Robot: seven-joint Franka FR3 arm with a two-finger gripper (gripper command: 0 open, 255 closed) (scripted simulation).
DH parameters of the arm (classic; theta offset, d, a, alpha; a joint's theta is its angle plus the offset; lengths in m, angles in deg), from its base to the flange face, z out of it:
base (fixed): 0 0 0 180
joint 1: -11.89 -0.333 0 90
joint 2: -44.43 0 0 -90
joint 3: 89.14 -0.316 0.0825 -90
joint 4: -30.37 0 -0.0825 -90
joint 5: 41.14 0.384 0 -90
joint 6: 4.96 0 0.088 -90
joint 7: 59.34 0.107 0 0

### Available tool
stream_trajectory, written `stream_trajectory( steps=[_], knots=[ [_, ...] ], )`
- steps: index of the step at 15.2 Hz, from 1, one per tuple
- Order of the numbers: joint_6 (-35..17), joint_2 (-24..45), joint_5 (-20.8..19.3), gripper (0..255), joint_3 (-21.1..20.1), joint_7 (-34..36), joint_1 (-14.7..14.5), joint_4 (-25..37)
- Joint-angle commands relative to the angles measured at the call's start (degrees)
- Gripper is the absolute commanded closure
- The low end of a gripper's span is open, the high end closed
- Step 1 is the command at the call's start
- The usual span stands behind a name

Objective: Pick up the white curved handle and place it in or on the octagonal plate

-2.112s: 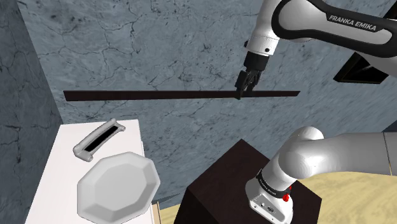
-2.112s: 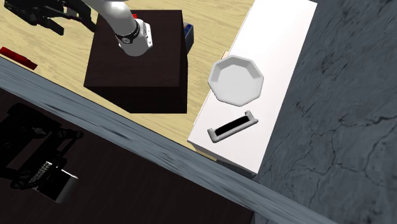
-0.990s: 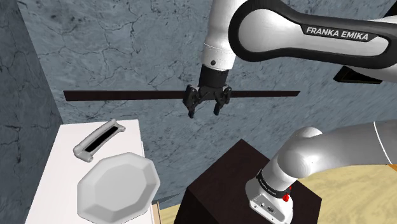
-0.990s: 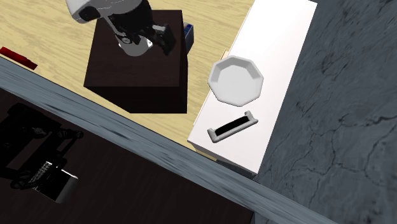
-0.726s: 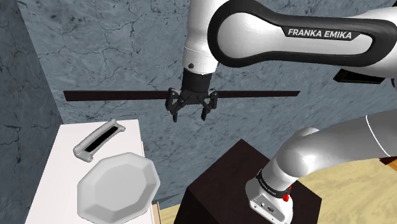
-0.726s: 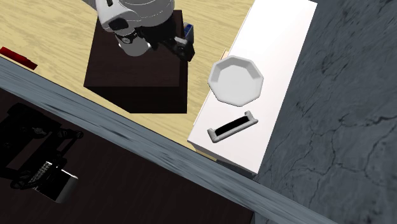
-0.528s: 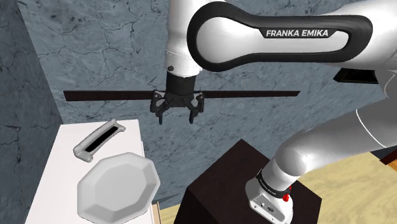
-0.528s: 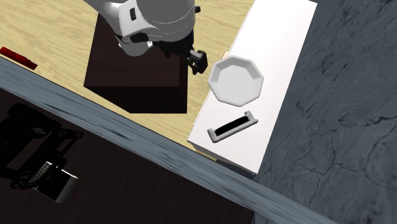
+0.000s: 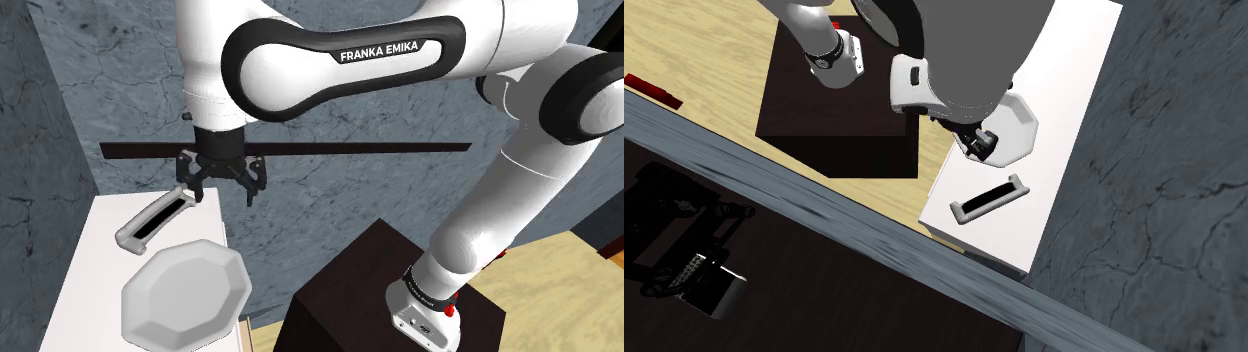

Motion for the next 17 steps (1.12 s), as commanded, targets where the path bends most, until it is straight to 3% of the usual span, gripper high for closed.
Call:
stream_trajectory(
  steps=[1,5,11,17],
  knots=[
    [0.99,9.47,-8.31,0,-0.53,9.69,-3.37,5.82],
    [5.16,22.49,-17.64,0,5.28,20.77,-14.27,18.37],
    [13.46,38.36,-24.97,0,13.27,29.06,-28.19,41.4],
    [8.58,38.01,-25.1,0,13.24,29.8,-26.47,35.59]
  ],
)
